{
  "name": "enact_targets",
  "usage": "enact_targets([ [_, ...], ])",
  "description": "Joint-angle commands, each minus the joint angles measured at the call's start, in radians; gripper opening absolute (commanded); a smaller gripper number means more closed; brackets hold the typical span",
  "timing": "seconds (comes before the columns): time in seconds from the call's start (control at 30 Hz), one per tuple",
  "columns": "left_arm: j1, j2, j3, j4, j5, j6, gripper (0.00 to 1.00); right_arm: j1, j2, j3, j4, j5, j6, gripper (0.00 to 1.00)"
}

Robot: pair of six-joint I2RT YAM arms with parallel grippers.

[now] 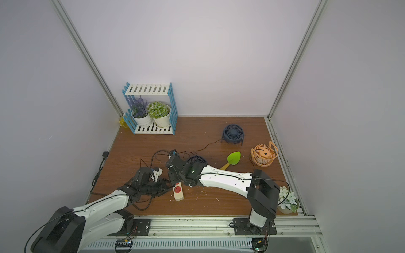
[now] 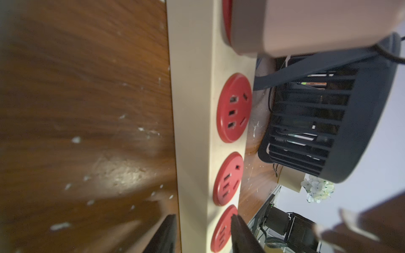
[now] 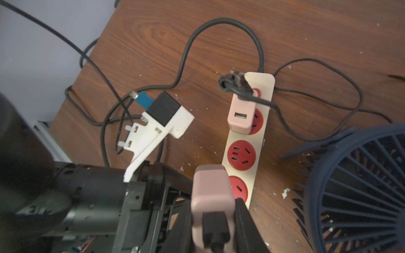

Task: Plug the desk fan into the power strip
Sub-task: Insert the plug into the socket.

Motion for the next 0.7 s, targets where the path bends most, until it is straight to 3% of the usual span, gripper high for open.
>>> enact_targets([
  [0.0, 0.009, 0.011, -0.002, 0.024, 0.012, 0.012, 0.41, 0.005, 0.046, 0.049, -0.081, 0.075, -0.017, 0.00],
  [0.67, 0.009, 0.099, -0.015, 0.036, 0.012, 0.035, 0.33, 0.007, 0.176, 0.137, -0.088, 0.135, -0.041, 0.00],
])
